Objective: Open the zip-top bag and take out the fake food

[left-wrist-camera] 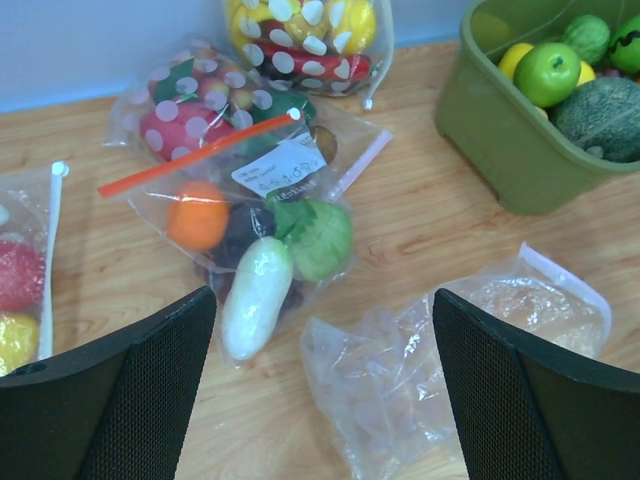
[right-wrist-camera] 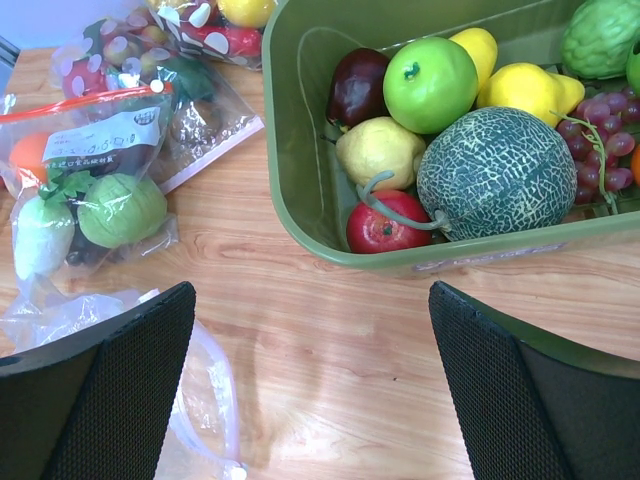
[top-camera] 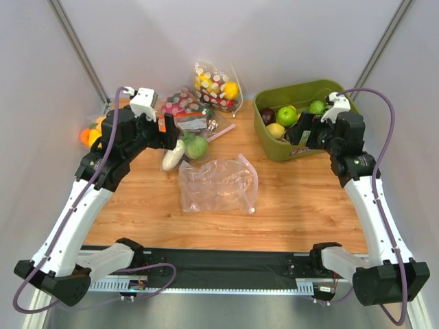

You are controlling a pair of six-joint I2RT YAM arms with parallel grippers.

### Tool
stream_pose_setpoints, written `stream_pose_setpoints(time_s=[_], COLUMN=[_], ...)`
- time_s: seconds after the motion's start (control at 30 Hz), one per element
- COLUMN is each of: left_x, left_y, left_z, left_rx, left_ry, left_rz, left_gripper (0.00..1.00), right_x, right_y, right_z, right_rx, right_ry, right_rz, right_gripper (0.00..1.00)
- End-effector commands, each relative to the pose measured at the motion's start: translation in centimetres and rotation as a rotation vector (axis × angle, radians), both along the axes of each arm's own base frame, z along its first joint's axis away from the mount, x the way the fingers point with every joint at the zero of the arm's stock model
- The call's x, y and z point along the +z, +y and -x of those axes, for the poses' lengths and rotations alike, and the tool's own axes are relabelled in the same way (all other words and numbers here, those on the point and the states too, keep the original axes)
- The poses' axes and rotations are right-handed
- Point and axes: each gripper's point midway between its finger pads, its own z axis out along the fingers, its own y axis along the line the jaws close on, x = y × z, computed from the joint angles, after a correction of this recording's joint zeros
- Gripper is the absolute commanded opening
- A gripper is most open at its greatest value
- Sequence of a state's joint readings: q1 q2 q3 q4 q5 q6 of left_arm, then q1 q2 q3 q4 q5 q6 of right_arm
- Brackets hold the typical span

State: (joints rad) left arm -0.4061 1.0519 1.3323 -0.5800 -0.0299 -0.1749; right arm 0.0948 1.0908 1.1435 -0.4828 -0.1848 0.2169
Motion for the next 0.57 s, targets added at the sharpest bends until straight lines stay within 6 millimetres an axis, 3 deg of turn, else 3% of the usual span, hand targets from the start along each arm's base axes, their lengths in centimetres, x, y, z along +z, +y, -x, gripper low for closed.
stream_pose_setpoints(time_s=[0.0, 0.3, 0.53], left_x=[0.1, 0.4, 0.2], left_y=[0.6, 2.5, 2.7], left_z=[0.0, -0.3, -0.5], left_rx=[-0.017, 0.091, 0.103], left_ry=[-0.008, -0.046, -0.035], left_rz=[-0.086, -0.090, -0.102], left_gripper=[0.95, 0.95, 0.95], right_x=[1.3, 1.1, 1.3], right_y=[-0.1, -0.1, -0.3], right_z=[0.6, 0.3, 0.4], right_rx=[-0.005, -0.006, -0.012], right_ry=[-0.036, -0.033, -0.040], right_rz=[-0.001, 0.004, 0.011], right_gripper=[1.00, 1.00, 1.00])
